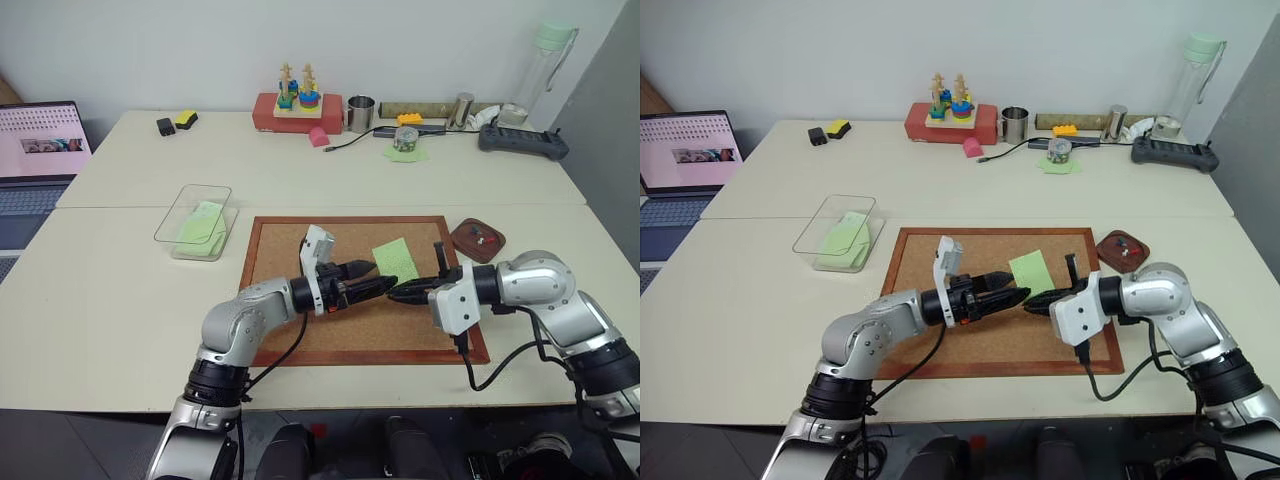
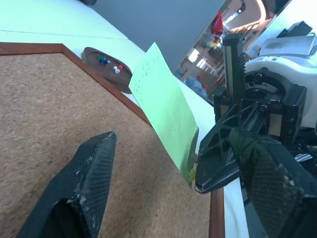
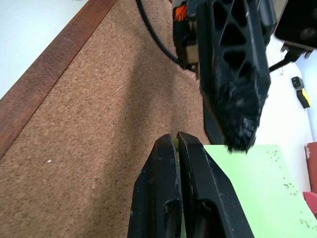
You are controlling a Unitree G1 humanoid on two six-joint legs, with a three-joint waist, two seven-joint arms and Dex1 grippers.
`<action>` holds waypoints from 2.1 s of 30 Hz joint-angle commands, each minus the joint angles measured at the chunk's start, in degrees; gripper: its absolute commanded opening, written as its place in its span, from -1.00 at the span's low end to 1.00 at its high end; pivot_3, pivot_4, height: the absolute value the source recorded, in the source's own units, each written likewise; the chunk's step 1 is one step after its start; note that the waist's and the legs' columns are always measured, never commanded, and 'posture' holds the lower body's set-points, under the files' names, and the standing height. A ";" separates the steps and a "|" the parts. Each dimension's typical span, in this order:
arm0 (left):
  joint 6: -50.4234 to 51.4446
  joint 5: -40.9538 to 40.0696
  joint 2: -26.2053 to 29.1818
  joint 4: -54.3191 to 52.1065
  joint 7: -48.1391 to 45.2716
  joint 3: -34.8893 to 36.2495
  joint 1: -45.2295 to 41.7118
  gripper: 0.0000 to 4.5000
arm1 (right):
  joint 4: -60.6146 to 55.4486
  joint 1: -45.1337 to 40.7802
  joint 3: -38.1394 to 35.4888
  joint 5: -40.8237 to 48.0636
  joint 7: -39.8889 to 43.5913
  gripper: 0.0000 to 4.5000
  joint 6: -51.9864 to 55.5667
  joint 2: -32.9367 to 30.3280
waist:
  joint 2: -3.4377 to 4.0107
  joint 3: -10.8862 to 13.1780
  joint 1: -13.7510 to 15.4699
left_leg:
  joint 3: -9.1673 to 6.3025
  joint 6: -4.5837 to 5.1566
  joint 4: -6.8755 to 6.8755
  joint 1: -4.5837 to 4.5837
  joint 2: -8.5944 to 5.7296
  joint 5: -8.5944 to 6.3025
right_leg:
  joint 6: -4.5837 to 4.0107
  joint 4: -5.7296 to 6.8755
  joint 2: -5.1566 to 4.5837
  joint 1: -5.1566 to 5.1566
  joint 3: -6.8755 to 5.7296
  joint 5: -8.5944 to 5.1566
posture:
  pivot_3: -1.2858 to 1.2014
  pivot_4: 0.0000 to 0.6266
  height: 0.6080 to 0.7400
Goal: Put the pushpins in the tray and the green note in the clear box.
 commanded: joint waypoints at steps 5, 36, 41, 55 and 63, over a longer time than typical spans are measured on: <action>-2.75 0.21 -1.87 1.86 -0.73 -0.25 -2.28 -0.04 | -0.40 -1.15 0.50 0.54 -0.02 -1.00 -1.49 0.47 | 0.00 0.00 0.02 | 0.01 0.00 0.00 0.00 0.00 0.00 | 0.00 0.01 0.00 0.00 0.01 0.00 | 0.03 -0.52 1.00; -15.98 9.71 -4.07 11.10 1.36 -1.42 -2.90 -0.99 | -3.45 3.84 -9.27 5.02 -7.63 -1.00 0.36 -1.57 | -0.01 0.00 0.25 | -0.01 0.00 -0.01 -0.02 -0.02 0.00 | 0.00 -0.02 -0.01 0.00 -0.01 0.00 | 0.03 -0.52 1.00; -14.26 7.21 -4.01 6.03 1.38 0.22 -2.54 -0.99 | -1.22 7.76 -18.65 8.44 -17.13 -1.00 16.33 -0.35 | -0.01 0.00 0.41 | 0.02 0.01 0.01 -0.03 -0.04 0.00 | 0.00 0.00 -0.03 0.00 0.03 0.00 | 0.03 -0.52 1.00; -10.05 4.15 0.27 -6.11 2.62 1.78 -0.02 -0.99 | 17.52 2.16 -24.99 9.07 -33.10 -1.00 39.19 8.62 | 0.02 -0.01 0.01 | 0.20 0.02 -0.01 -0.02 -0.04 0.00 | -0.01 0.01 0.00 -0.01 0.06 0.00 | 0.03 -0.52 1.00; -10.40 4.43 0.33 -6.98 3.98 1.48 1.32 -1.00 | 24.26 -1.40 -25.54 9.75 -34.13 -0.54 39.44 9.75 | 0.02 -0.01 -0.01 | 0.26 0.02 -0.03 -0.02 -0.04 0.00 | -0.01 0.02 0.00 -0.01 0.04 0.00 | 0.03 -0.52 1.00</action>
